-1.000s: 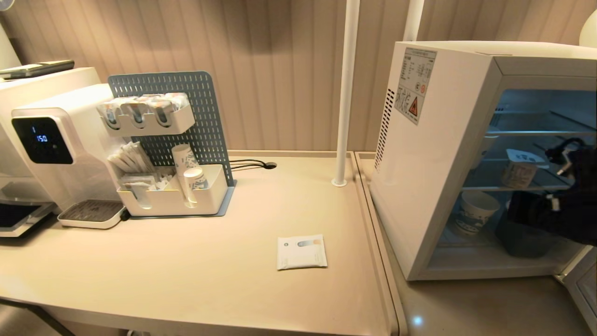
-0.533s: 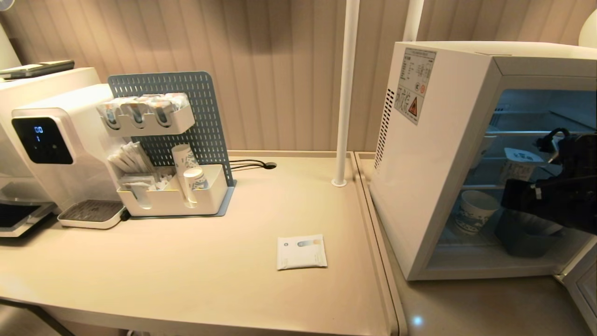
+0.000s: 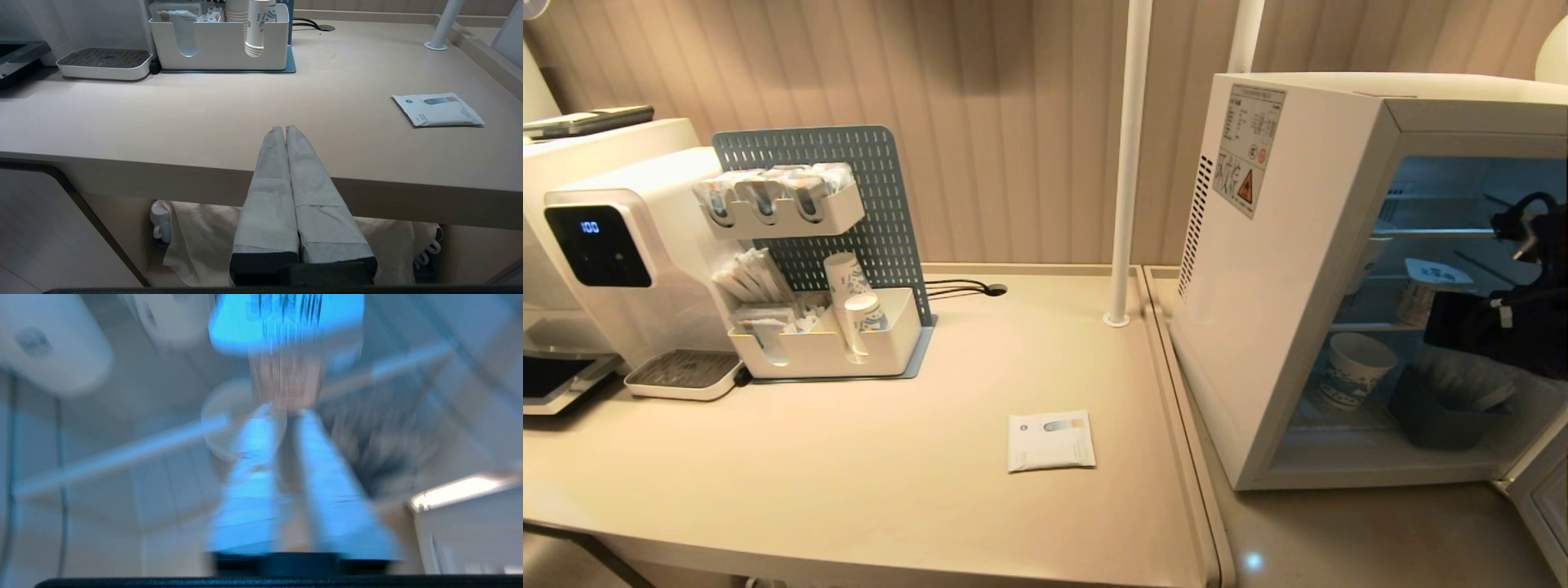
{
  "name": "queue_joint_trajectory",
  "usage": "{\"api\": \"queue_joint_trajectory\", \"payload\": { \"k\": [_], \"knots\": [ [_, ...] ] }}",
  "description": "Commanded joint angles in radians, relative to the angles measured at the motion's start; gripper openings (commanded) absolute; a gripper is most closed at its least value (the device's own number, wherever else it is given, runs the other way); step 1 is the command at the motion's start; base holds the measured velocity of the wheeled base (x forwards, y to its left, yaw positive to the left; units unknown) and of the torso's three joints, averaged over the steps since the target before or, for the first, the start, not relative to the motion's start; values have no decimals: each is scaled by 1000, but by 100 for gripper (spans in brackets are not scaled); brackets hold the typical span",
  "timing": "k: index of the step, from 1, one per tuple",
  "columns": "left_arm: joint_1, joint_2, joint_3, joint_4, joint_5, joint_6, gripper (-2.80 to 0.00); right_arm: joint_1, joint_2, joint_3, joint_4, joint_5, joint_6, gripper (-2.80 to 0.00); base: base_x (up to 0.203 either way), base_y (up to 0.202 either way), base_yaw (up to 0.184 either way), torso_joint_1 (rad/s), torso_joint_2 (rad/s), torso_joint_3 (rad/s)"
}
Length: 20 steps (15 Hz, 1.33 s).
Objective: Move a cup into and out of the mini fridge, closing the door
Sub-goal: Take the yoghurt out of the freezer
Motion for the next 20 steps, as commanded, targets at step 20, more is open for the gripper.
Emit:
{"api": "queue_joint_trajectory", "payload": {
  "k": [20],
  "knots": [
    [0,0,2,0,1,-1,-280,-66,207,115,-602,74,-169,0,0,0,0,0,0,0]
  ]
}}
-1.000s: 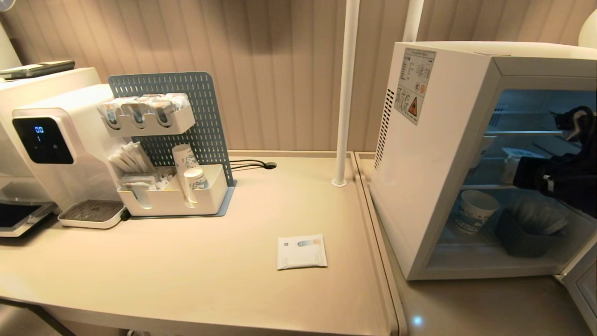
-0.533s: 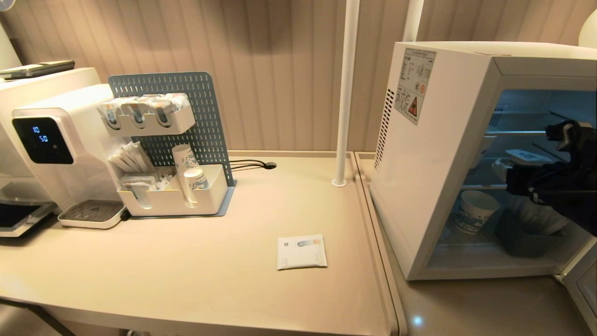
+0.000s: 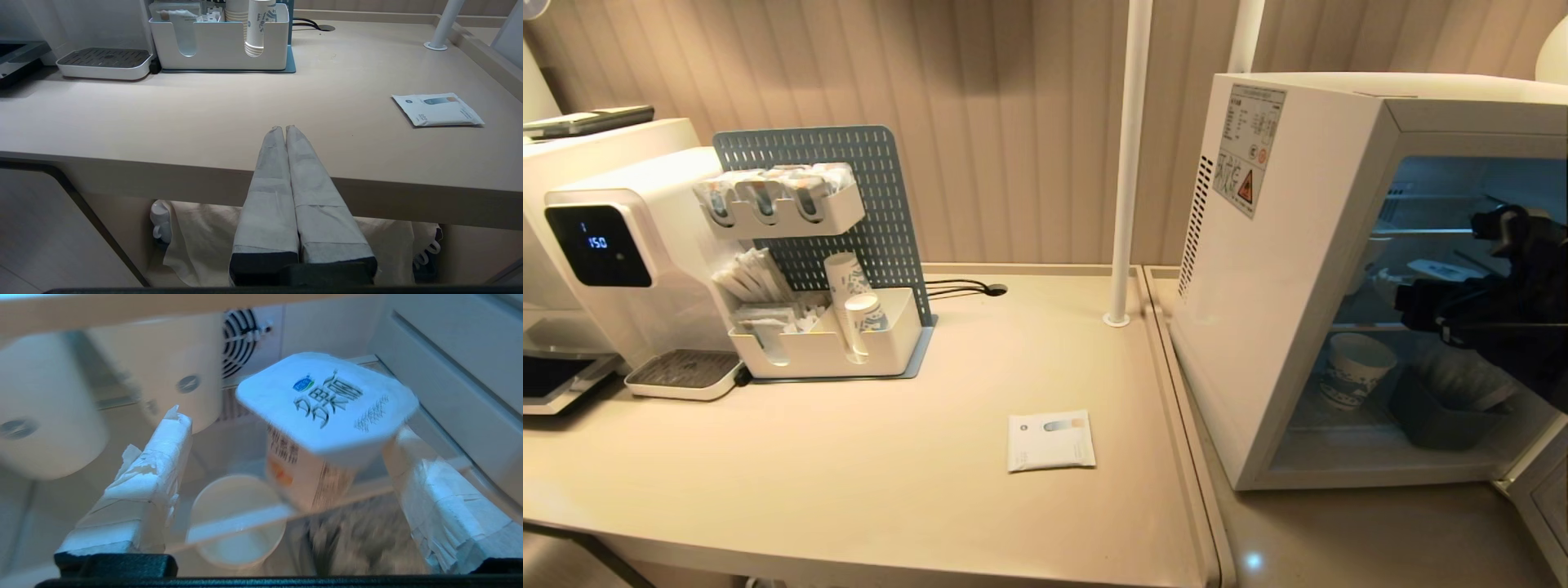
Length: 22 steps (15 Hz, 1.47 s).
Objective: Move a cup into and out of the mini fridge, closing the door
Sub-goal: Take the yoghurt out of the freezer
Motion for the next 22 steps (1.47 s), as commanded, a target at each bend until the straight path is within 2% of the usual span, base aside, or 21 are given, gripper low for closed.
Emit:
{"api": "queue_joint_trajectory", "payload": {
  "k": [1,7,8,9,13,22],
  "knots": [
    [0,0,2,0,1,-1,-280,-17,45,-22,-8,-1,-1,0,0,0,0,0,0,0],
    [0,0,2,0,1,-1,-280,-64,65,-30,-15,5,-2,0,0,0,0,0,0,0],
    [0,0,2,0,1,-1,-280,-64,65,-30,-15,7,-2,-252,0,0,0,0,0,0],
    [0,0,2,0,1,-1,-280,-63,63,-30,-15,17,-1,-280,0,0,0,0,0,0],
    [0,0,2,0,1,-1,-280,-63,24,-12,3,69,-1,-280,0,0,0,0,0,0],
    [0,0,2,0,1,-1,-280,-53,-110,106,41,105,-1,-280,0,0,0,0,0,0]
  ]
}}
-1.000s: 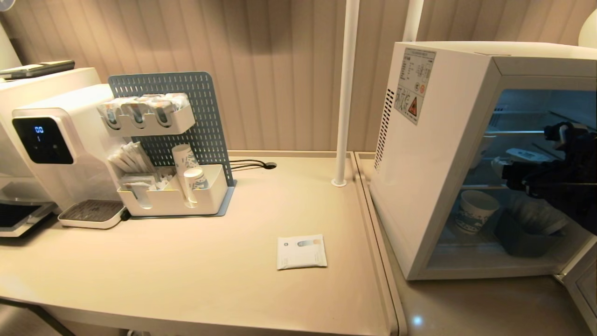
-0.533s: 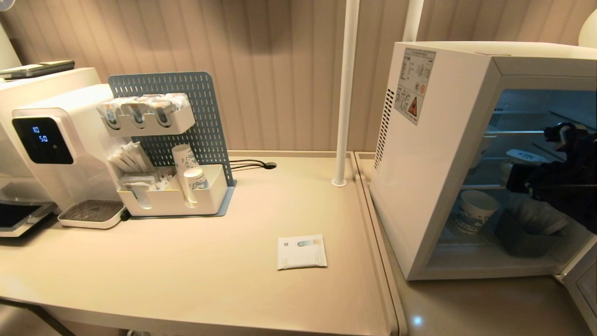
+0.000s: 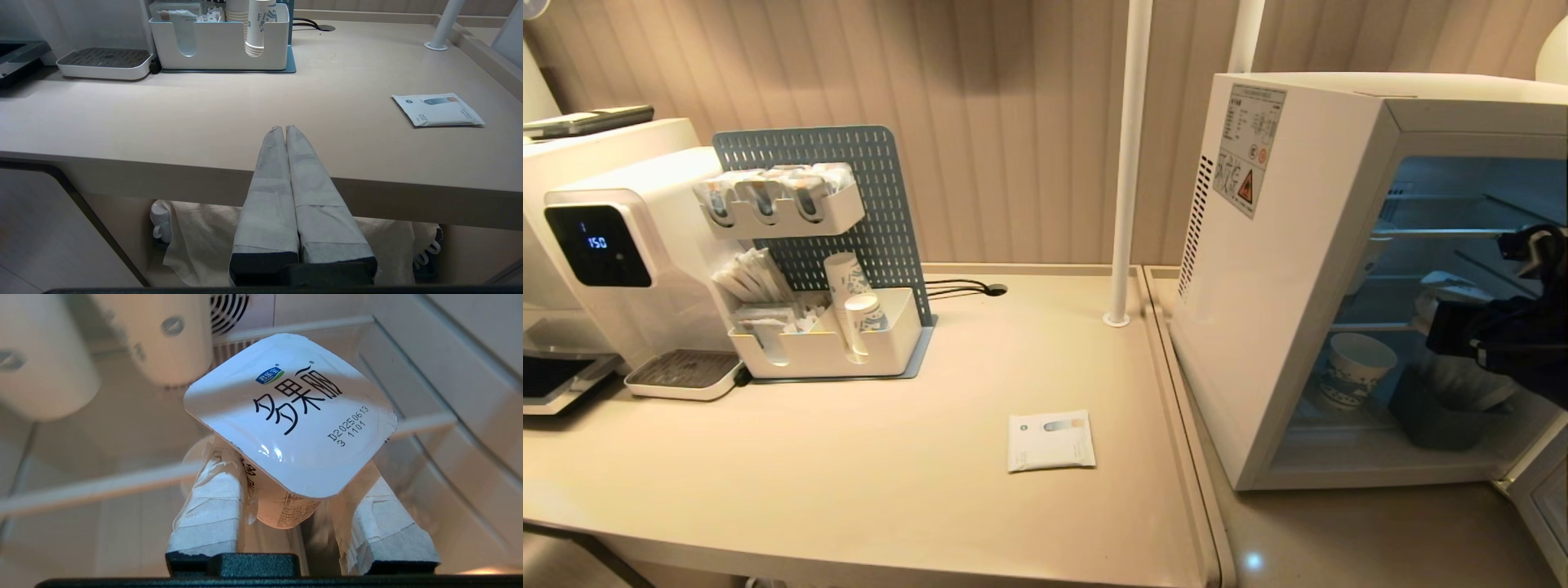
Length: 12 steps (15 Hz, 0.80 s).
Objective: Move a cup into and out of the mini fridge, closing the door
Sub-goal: Take the yoghurt out of the freezer
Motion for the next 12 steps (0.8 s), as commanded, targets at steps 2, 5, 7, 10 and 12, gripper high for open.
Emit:
{"api": "queue_joint_trajectory", "payload": {
  "k": [2,5,7,10,12],
  "knots": [
    [0,0,2,-1,0,-1,-280,12,-85,46,14,2,-1,-280,0,0,0,0,0,0],
    [0,0,2,-1,0,-1,-280,34,-175,113,50,25,3,-280,0,0,0,0,0,0],
    [0,0,2,-1,0,-1,-280,55,-286,166,85,31,8,-280,0,0,0,0,0,0],
    [0,0,2,-1,0,-1,-280,91,-506,204,232,36,36,-280,0,0,0,0,0,0],
    [0,0,2,-1,0,-1,-280,107,-664,211,376,59,54,-280,0,0,0,0,0,0]
  ]
}}
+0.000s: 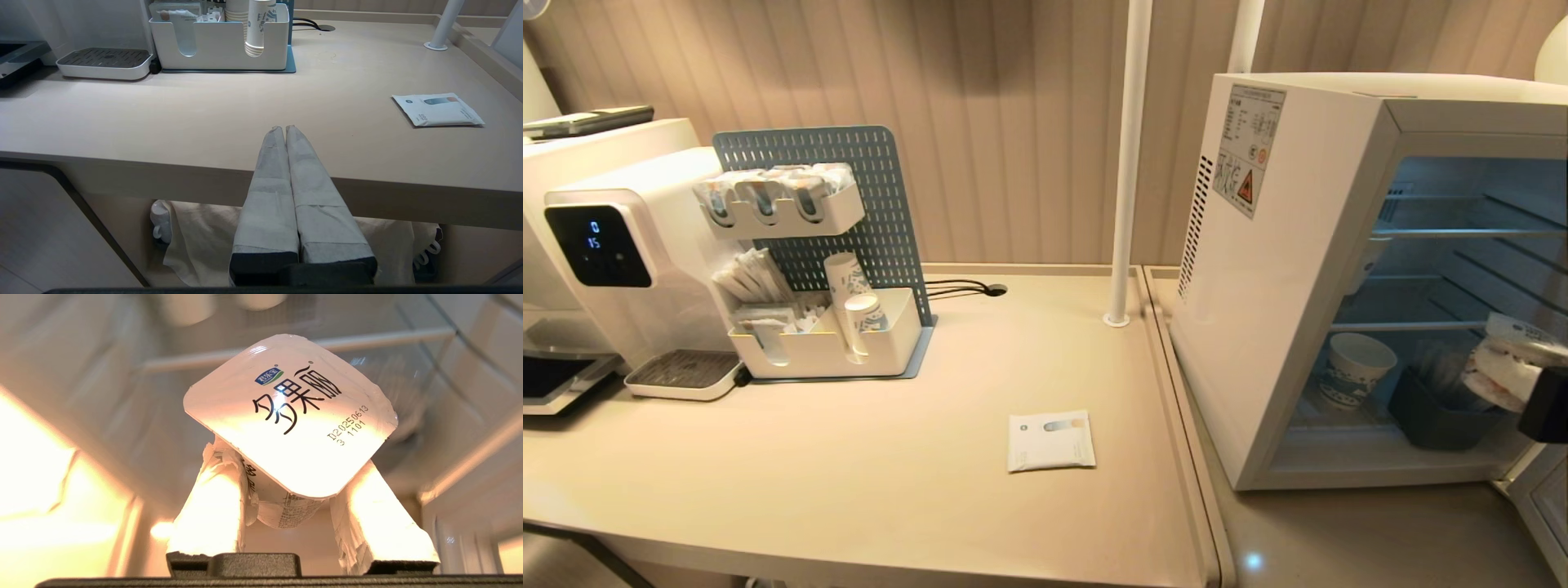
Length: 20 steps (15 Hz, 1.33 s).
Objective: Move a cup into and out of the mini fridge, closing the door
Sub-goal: Take the yoghurt out of the freezer, then place the yoghurt on the freezer
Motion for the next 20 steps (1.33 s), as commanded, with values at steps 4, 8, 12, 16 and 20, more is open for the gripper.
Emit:
{"api": "queue_joint_trajectory", "payload": {
  "k": [4,8,12,16,20],
  "knots": [
    [0,0,2,-1,1,-1,-280,19,-446,-30,385,52,22,-280,0,0,0,0,0,0],
    [0,0,2,-1,1,-1,-280,21,-583,-197,652,74,31,-280,0,0,0,0,0,0],
    [0,0,2,-1,1,-1,-280,21,-513,-459,790,99,32,-280,0,0,0,0,0,0],
    [0,0,2,-1,1,-1,-280,21,-264,-793,875,103,33,-280,0,0,0,0,0,0],
    [0,0,2,-1,1,-1,-280,21,-16,-1146,973,100,41,-280,0,0,0,0,0,0]
  ]
}}
